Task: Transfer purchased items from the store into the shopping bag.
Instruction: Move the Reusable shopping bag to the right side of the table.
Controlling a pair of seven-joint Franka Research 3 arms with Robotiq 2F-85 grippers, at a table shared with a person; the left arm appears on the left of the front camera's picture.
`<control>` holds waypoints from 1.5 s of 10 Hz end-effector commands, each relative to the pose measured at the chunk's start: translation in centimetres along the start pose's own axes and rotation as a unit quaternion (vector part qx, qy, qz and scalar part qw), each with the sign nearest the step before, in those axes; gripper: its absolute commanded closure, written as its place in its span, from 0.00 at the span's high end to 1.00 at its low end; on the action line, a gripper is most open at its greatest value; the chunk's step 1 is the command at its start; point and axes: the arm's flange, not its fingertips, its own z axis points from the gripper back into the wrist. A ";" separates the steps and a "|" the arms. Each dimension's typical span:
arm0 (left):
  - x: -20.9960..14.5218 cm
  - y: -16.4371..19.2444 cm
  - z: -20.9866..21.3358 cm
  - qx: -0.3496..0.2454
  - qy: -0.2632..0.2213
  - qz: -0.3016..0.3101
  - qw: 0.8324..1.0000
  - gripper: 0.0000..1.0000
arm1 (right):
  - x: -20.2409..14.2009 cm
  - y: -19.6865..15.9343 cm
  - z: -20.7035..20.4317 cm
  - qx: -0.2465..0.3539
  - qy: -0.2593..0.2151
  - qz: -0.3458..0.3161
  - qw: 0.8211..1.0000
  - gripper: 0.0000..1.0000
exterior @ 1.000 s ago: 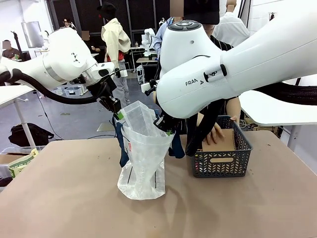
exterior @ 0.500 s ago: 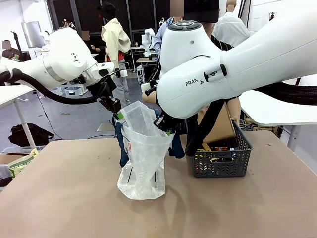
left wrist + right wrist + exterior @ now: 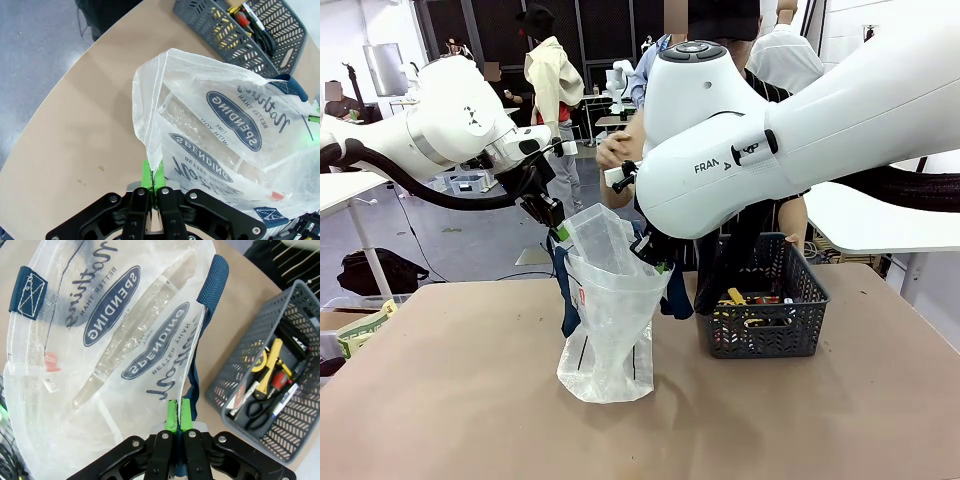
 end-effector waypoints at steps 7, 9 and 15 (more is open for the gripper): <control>-0.5 0.0 0.1 0.007 -0.002 0.002 1.000 0.00 | -0.1 -0.1 0.2 0.003 -0.002 -0.001 1.000 0.00; -0.5 0.0 0.1 0.007 -0.002 0.002 1.000 0.00 | -0.1 -0.1 0.2 0.003 -0.002 -0.001 1.000 0.00; -0.5 0.0 0.1 0.007 -0.002 0.002 1.000 0.00 | -0.1 -0.1 0.2 0.003 -0.002 -0.001 1.000 0.00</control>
